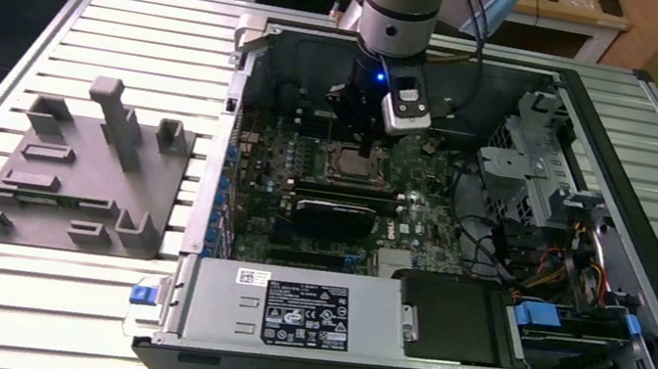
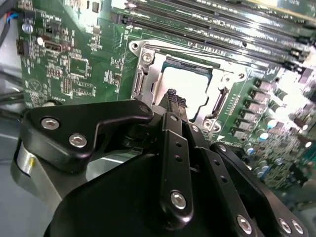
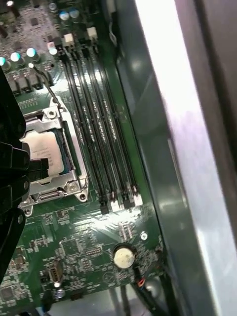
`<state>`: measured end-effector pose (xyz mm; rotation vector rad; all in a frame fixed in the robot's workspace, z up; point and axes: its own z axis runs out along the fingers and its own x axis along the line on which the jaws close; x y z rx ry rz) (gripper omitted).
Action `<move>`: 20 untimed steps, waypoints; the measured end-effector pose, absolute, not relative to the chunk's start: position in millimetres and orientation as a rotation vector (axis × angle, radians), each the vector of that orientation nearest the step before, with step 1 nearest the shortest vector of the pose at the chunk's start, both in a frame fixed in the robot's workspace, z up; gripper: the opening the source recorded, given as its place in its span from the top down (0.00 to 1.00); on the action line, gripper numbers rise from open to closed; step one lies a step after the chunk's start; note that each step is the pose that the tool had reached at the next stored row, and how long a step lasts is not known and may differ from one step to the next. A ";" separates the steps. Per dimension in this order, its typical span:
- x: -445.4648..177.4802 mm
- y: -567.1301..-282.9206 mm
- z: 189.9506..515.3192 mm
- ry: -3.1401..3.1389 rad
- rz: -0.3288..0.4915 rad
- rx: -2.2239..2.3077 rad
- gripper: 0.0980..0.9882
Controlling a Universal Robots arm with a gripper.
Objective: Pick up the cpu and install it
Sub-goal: 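Close the cpu cover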
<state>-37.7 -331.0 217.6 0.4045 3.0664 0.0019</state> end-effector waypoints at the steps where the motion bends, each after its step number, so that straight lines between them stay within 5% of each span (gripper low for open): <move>1: -37.7 -331.0 217.0 3.071 0.002 0.377 0.99; 20: -45.9 -331.1 212.1 3.093 0.004 0.225 0.99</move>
